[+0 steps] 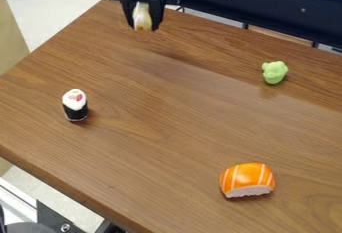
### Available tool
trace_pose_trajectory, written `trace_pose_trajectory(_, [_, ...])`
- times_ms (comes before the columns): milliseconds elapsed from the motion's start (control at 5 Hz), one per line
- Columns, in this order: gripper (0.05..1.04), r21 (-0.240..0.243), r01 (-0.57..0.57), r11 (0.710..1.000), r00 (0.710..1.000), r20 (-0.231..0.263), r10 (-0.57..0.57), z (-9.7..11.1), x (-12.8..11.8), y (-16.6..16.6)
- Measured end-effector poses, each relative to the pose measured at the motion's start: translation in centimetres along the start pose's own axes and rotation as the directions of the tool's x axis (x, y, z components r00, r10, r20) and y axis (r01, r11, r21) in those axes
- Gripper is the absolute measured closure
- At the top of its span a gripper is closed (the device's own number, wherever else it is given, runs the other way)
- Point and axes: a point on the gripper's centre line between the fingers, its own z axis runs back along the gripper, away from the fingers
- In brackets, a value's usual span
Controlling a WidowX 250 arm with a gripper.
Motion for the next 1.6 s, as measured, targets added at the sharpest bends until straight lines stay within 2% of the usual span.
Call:
trace_pose_trajectory(200, [0.629, 0.033, -0.039, 0.999, 0.999, -0.006, 0.039, -2.0, 1.1, 0.4])
trace_pose_trajectory(600, [0.629, 0.046, -0.065, 0.997, 0.998, 0.025, 0.064, -4.6, 3.2, 0.0])
trace_pose_trajectory(800, [0.55, 0.048, -0.087, 0.995, 0.996, 0.028, 0.086, -5.7, 3.7, -0.1])
trace_pose_trajectory(1000, [0.248, 0.065, -0.09, 0.994, 0.995, 0.053, 0.087, -6.0, 4.1, 0.0])
trace_pose_trajectory(1200, [0.076, 0.068, -0.07, 0.995, 0.997, 0.028, 0.069, -6.8, 3.2, -0.1])
trace_pose_trajectory(1400, [0.083, 0.045, -0.054, 0.998, 0.999, 0.005, 0.053, -6.3, 2.0, -0.4])
trace_pose_trajectory(1600, [0.083, -0.001, -0.039, 0.999, 0.999, 0.025, 0.039, -3.8, 1.4, -1.0])
